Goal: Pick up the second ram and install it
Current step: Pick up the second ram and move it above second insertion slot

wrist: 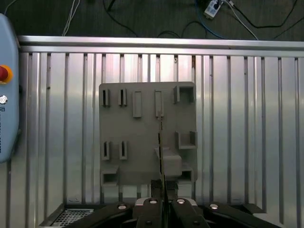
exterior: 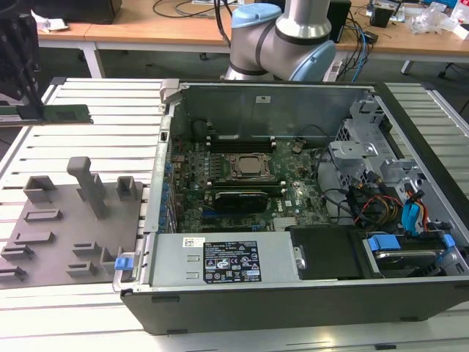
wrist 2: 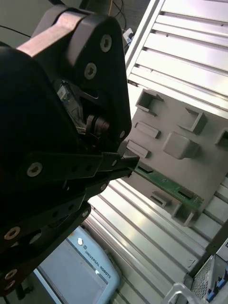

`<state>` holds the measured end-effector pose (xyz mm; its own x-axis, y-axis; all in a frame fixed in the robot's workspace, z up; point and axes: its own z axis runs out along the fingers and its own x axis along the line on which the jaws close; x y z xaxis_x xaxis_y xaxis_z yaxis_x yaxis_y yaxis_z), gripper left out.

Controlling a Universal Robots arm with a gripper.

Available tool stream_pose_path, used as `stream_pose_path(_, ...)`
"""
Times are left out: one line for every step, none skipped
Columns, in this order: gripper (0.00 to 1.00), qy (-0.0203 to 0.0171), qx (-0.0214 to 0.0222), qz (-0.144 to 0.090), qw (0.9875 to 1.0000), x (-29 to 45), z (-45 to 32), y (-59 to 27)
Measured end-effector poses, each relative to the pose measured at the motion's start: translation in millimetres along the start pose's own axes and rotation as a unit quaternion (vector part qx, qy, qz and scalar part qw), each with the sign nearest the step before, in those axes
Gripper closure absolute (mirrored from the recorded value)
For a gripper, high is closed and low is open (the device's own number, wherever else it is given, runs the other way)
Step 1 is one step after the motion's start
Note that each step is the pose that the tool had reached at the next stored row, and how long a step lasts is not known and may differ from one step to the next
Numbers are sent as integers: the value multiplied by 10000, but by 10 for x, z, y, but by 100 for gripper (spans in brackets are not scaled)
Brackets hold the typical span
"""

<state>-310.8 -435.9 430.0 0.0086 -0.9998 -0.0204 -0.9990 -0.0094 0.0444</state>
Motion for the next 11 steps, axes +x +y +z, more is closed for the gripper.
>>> stream_pose_path(86,0,0,0,10000,0,-2,-41)
stream_pose_path(86,0,-1,1,10000,0,-3,-66)
stream_pose_path(86,0,-2,1,10000,1,-5,-111)
stream_pose_path(86,0,-2,1,10000,1,-6,-136)
stream_pose_path(86,0,-2,0,10000,1,-8,-165)
stream_pose_path(86,0,-3,0,10000,1,-9,-200)
stream_pose_path(86,0,-3,0,10000,2,-10,-226)
stream_pose_path(86,0,-3,0,10000,2,-12,-259)
stream_pose_path(86,0,-3,0,10000,2,-13,-284)
stream_pose_path(86,1,-5,1,10000,3,-15,-332)
stream_pose_path(86,0,-6,1,10000,3,-18,-390)
